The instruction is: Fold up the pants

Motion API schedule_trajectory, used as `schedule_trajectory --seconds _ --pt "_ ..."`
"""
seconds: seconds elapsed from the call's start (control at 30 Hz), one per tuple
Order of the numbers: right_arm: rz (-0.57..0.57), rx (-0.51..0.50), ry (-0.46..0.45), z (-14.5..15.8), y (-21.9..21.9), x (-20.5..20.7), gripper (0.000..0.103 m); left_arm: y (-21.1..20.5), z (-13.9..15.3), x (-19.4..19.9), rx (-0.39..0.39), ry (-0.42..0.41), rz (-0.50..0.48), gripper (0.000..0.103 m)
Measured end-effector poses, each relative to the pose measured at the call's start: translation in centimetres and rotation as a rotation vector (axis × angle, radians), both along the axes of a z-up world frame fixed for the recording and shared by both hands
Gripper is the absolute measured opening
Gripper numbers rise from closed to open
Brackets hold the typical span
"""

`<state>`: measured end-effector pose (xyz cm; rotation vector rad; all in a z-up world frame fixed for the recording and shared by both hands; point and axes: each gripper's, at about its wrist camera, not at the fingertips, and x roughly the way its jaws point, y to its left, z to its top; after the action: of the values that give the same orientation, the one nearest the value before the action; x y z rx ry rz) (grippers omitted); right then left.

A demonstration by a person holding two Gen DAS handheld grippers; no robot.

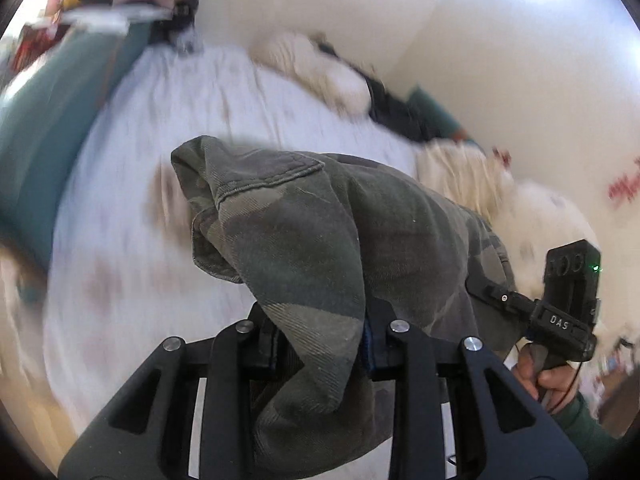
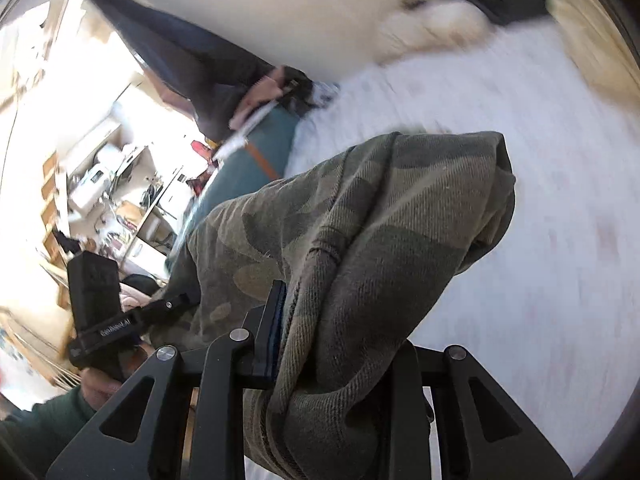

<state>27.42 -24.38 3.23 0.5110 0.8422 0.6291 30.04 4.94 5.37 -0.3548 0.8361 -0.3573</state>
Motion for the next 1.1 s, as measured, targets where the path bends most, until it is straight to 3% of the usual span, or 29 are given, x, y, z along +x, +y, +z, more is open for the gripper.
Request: schedule_trajectory --seconds 0.1,0.17,0.23,0.3,0.33,0.37,0.4,0.43,0.47,0.53,0.6,0.63,0.7,0.8,0.83,0.87,1.0,1.1 --pt "0.009 -0.051 -0.01 1.2 2.0 8.9 0.027 1.8 -0.1 7.9 0.006 -0.014 0.041 0.025" --pt "0.023 -0.084 -0.007 0.9 3.5 14.3 0.028 2.9 -1.7 13.2 -0.011 0.005 0.089 0.026" --pt "0.026 -0.115 0.022 -0.8 4.9 19.2 0.028 3.7 -4.1 16.0 -0.013 0.05 0.117 0.026" --pt "0.034 -0.182 0.039 -2.9 5.9 22.2 0.032 3.4 -7.9 18.5 0.06 0.065 0.126 0.027" --pt "0.039 -0.265 0.061 -5.2 6.8 23.8 0.038 3.2 -9.2 18.9 0.111 0.073 0.123 0.031" --pt "0.033 -0.335 0.091 -6.8 7.2 24.6 0.051 2.7 -11.2 19.4 0.205 0.098 0.11 0.038" --pt "0.018 -0.452 0.149 -9.3 7.7 25.5 0.057 2.7 -12.3 19.2 0.236 0.106 0.097 0.044" --pt "0.0 -0.472 0.19 -10.8 7.4 25.8 0.069 3.0 -12.7 19.0 0.244 0.09 0.114 0.061" --pt "-0.017 -0.454 0.198 -11.3 7.1 26.2 0.088 3.5 -12.5 18.7 0.257 0.064 0.145 0.08" --pt "-0.07 -0.486 0.157 -10.9 6.2 26.1 0.092 4.9 -11.6 17.8 0.281 0.018 0.199 0.087" --pt "-0.12 -0.513 0.105 -9.5 4.8 25.3 0.092 6.1 -10.1 17.0 0.291 -0.02 0.242 0.087" --pt "-0.168 -0.509 0.085 -8.3 3.6 24.9 0.088 6.4 -9.3 16.8 0.299 -0.048 0.26 0.084" --pt "-0.223 -0.482 0.034 -5.8 2.5 24.1 0.077 6.3 -6.3 15.2 0.307 -0.187 0.283 0.08" --pt "-0.229 -0.46 -0.118 -2.0 4.2 23.0 0.053 3.8 -4.4 15.8 0.296 -0.26 0.223 0.042" --pt "-0.227 -0.481 -0.152 -1.4 5.8 22.9 0.04 2.9 -4.4 16.2 0.309 -0.262 0.217 0.019" --pt "-0.218 -0.496 -0.167 -1.2 7.4 22.8 0.033 1.5 -4.8 17.0 0.33 -0.252 0.217 0.002" --pt "-0.13 -0.551 -0.104 -3.9 13.1 25.0 0.024 -2.1 -8.2 19.8 0.425 -0.174 0.205 0.005" --pt "-0.124 -0.573 -0.001 -8.1 13.9 26.6 0.021 -2.0 -11.0 21.8 0.465 -0.089 0.226 0.005"
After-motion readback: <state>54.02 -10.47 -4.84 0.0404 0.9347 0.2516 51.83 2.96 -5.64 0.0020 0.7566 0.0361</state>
